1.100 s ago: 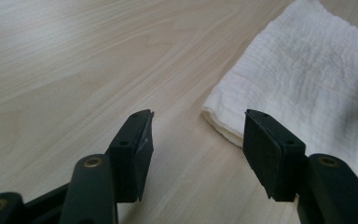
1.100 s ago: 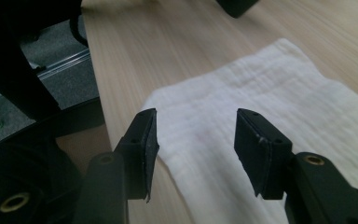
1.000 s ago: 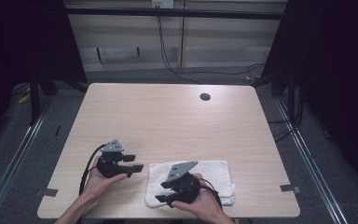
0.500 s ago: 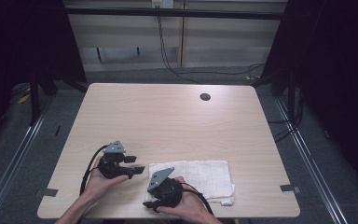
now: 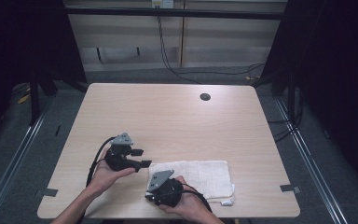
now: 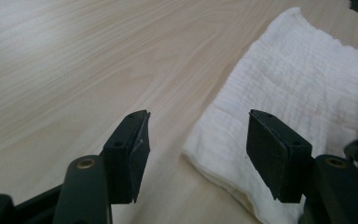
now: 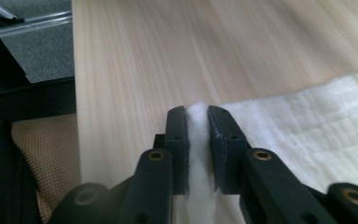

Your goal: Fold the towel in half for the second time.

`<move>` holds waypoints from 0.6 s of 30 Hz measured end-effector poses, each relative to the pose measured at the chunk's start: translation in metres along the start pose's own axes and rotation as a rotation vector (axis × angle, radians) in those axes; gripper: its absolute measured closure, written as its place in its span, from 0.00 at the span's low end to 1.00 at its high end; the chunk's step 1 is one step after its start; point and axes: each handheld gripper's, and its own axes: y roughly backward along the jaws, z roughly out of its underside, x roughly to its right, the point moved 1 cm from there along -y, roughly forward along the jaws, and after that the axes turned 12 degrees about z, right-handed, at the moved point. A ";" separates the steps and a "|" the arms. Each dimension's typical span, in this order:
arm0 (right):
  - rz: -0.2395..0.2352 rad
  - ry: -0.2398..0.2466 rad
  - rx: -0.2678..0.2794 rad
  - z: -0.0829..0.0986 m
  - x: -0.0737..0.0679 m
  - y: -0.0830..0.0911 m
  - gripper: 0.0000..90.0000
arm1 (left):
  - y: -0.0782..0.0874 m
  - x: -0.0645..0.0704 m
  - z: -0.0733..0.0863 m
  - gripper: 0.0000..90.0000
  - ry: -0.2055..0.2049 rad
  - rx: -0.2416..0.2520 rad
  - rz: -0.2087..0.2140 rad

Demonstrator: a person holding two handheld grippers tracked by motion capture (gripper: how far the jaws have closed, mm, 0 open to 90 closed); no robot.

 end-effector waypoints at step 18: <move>-0.045 -0.098 0.007 0.003 0.009 -0.002 0.91 | -0.026 -0.007 0.015 0.62 -0.009 -0.100 0.047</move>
